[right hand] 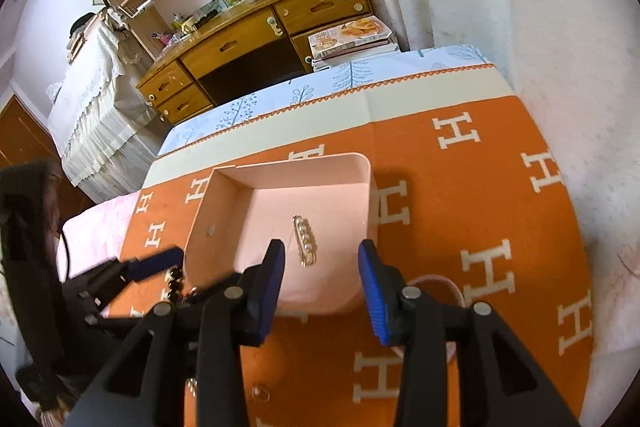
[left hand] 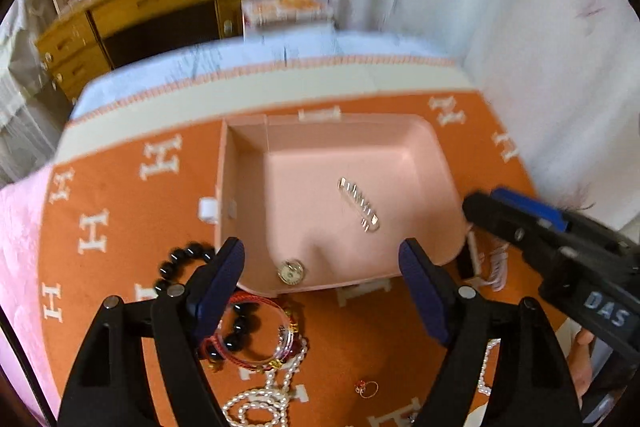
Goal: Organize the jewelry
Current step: 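Carry both held pieces into the pink tray and open both tools, then lift both tools out of the pink tray back over the jewelry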
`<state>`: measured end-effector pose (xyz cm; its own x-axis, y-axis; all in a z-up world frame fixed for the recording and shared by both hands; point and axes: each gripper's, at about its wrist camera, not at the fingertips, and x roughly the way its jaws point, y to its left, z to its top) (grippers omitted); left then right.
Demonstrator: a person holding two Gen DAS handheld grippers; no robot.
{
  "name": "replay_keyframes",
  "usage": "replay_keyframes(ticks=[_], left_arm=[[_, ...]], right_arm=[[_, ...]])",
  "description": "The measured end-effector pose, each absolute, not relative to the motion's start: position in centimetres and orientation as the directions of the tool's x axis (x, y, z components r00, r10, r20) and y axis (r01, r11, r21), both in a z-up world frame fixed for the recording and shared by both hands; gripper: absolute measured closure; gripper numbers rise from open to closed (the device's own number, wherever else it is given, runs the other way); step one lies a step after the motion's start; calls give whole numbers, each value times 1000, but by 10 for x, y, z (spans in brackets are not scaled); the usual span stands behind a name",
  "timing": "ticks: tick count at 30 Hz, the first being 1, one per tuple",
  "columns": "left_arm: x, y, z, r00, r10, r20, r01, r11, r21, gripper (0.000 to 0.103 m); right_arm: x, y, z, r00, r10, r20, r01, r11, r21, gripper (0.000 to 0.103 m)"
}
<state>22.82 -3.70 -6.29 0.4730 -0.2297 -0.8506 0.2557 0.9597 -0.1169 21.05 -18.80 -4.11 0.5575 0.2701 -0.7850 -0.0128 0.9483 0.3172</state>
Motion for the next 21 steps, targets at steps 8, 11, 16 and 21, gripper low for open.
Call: replay_keyframes(ticks=[8, 11, 16, 21], left_arm=[[178, -8, -17, 493, -364, -790, 300, 924, -238, 25], [159, -3, -8, 476, -368, -799, 301, 922, -245, 25], [122, 5, 6, 524, -312, -793, 283, 942, -183, 7], [89, 10, 10, 558, -287, -779, 275, 949, -152, 7]], right_arm=[[159, -194, -17, 593, 259, -763, -37, 954, 296, 64], [137, -193, -7, 611, 250, -751, -55, 960, 274, 64], [99, -190, 13, 660, 252, -708, -92, 962, 256, 64], [71, -190, 23, 668, 262, -697, -117, 961, 249, 64]])
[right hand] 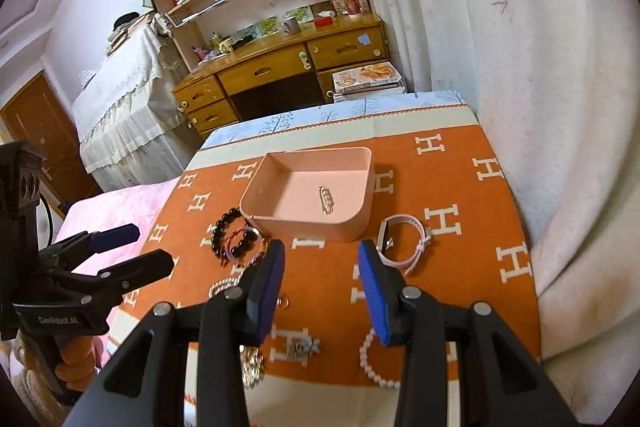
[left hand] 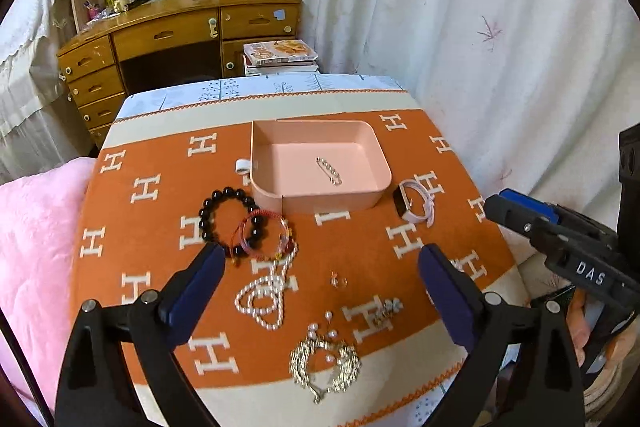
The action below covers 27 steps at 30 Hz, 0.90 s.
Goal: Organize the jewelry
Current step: 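Lift both tools out of the pink tray back over the jewelry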
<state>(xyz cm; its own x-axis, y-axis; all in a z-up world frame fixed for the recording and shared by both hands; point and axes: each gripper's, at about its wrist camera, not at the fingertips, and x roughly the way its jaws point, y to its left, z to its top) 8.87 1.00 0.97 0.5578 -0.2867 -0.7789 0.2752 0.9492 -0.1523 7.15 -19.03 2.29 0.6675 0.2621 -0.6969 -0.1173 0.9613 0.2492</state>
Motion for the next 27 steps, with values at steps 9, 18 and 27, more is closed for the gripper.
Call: replay_keyframes(ticks=[9, 18, 27], left_arm=[[55, 20, -18, 574, -247, -781, 227, 964, -138, 7], [37, 8, -68, 533, -188, -825, 252, 966, -58, 16], [32, 9, -107, 445, -169, -880, 249, 967, -60, 27]], right_arm=[[42, -205, 0, 641, 257, -723, -99, 962, 253, 64], [34, -191, -44, 589, 270, -762, -199, 962, 187, 64], [26, -173, -86, 520, 265, -812, -273, 952, 137, 64]])
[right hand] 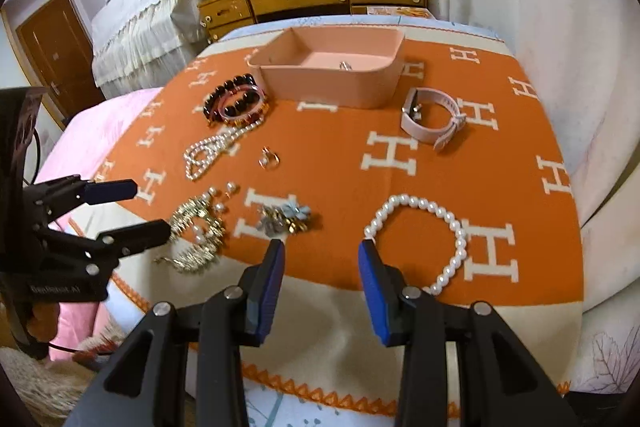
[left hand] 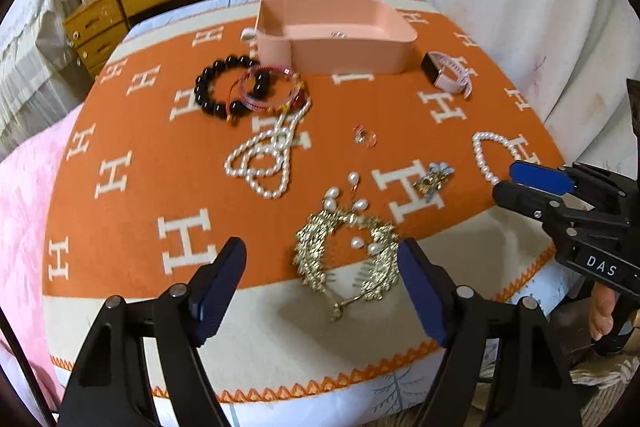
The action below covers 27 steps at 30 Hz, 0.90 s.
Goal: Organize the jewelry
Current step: 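Lift both tools out of the pink tray back over the jewelry, then grasp the gold leaf brooch with left tool while right tool grasps the pearl bracelet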
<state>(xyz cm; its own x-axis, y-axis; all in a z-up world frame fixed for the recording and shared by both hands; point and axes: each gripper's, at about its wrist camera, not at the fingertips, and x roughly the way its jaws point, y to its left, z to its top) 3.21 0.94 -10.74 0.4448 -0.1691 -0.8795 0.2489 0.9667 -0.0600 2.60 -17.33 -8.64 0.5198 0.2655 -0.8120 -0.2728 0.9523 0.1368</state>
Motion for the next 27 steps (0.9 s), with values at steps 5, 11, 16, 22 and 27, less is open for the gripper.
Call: replay_keyframes(ticks=[5, 11, 16, 22, 27], left_arm=[[40, 17, -119, 413, -154, -897, 215, 974, -69, 38], [48, 14, -125, 397, -136, -907, 230, 972, -45, 41], [55, 15, -130, 374, -129, -919, 222, 974, -47, 44], [56, 3, -125, 391, -119, -913, 297, 955, 3, 45], [55, -19, -126, 405, -72, -912, 445, 886, 128, 45]], right_arm=[[27, -187, -88, 534, 242, -810, -234, 963, 133, 64], [30, -193, -92, 531, 220, -819, -219, 969, 118, 64], [33, -196, -95, 530, 209, -822, -205, 972, 116, 65], [36, -204, -94, 539, 211, -816, -185, 974, 130, 65], [37, -205, -95, 537, 212, -816, -187, 974, 130, 65]])
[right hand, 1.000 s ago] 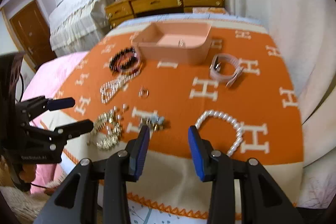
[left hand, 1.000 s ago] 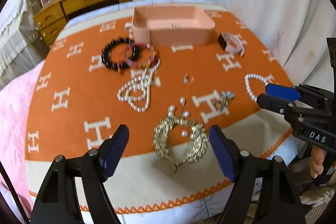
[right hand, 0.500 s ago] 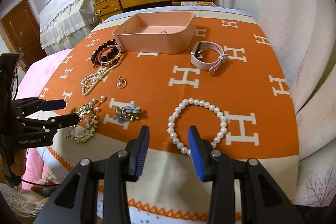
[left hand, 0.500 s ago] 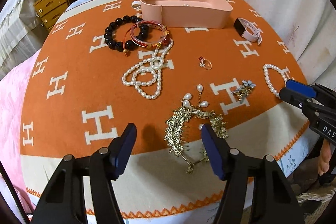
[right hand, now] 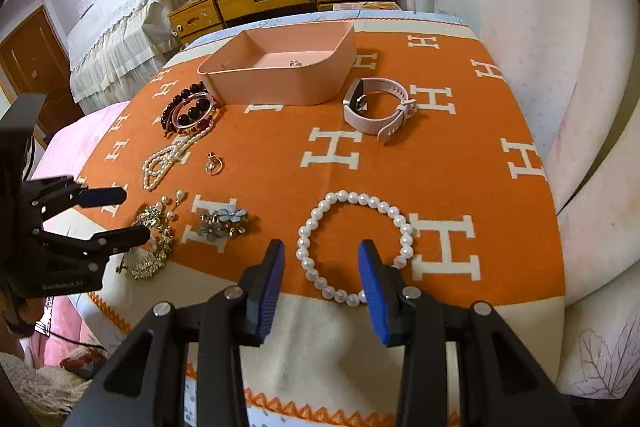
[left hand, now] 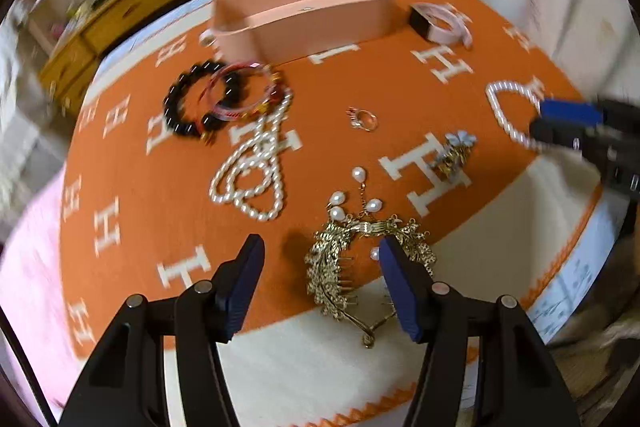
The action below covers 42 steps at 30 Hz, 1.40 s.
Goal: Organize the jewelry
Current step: 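Grasp the gold leaf brooch with left tool while right tool grasps the pearl bracelet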
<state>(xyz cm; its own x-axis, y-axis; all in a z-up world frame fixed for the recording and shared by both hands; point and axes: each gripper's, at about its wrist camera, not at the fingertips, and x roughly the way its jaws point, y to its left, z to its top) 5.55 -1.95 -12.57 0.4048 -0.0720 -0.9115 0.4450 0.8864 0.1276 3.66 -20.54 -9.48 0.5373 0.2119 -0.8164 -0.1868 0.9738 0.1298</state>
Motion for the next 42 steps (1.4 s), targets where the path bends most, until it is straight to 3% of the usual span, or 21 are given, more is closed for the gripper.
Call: replay_keyframes(ticks=[9, 11, 13, 15, 23, 28, 42], left_arm=[[69, -46, -131, 433, -18, -901, 549, 798, 248, 45], [72, -49, -131, 425, -28, -905, 566, 789, 241, 51], [76, -51, -131, 396, -57, -917, 589, 782, 206, 71], [79, -53, -132, 371, -78, -925, 610, 772, 179, 77], [92, -51, -130, 301, -141, -943, 647, 757, 94, 77], [95, -49, -129, 263, -143, -954, 635, 770, 60, 88], [99, -50, -132, 222, -127, -967, 620, 783, 39, 88]], right_arm=[[39, -215, -98, 530, 204, -823, -145, 978, 149, 65], [40, -217, -99, 527, 206, -825, -137, 978, 156, 65], [39, -219, -100, 525, 208, -825, -129, 978, 165, 65], [39, -221, -100, 524, 208, -826, -124, 978, 167, 65], [40, -229, -102, 519, 210, -829, -93, 977, 190, 65], [43, -238, -103, 517, 190, -834, -49, 980, 192, 65], [57, -232, -109, 496, 88, -864, -17, 996, 91, 67]])
